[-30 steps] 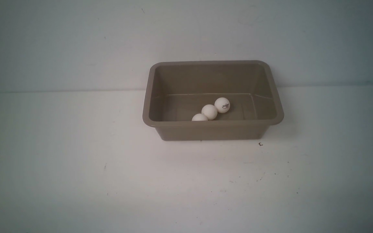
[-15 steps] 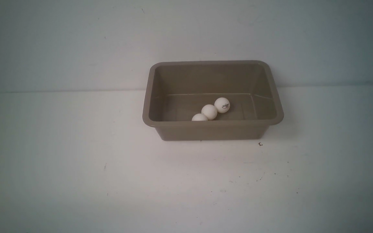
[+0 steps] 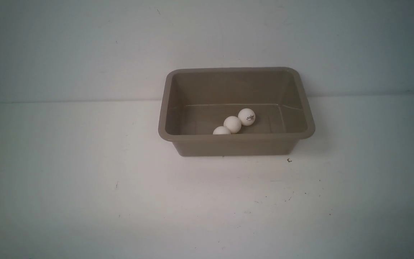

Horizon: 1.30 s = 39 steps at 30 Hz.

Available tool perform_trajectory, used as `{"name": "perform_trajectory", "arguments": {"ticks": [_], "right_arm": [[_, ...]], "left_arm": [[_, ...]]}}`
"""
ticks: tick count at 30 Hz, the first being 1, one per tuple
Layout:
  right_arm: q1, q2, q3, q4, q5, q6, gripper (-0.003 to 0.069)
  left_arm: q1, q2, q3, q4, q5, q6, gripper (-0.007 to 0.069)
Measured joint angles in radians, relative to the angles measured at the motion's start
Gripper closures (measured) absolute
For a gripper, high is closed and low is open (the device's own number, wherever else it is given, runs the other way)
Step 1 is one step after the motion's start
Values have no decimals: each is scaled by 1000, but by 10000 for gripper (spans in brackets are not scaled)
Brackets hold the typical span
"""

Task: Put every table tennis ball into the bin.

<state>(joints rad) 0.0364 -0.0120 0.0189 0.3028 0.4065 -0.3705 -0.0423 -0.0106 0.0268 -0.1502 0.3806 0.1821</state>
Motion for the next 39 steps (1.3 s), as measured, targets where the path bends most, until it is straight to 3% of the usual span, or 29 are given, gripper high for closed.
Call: {"name": "perform_trajectory", "arguments": {"ticks": [26,30,39], "right_arm": [[7,0,1,26,0,4,419],[7,0,1,-42,-2,8,419],[7,0,1,-160,-14,190,419]], "left_arm": [[1,0,0,0,0,0,220],[1,0,0,0,0,0,220],[1,0,0,0,0,0,220]]}}
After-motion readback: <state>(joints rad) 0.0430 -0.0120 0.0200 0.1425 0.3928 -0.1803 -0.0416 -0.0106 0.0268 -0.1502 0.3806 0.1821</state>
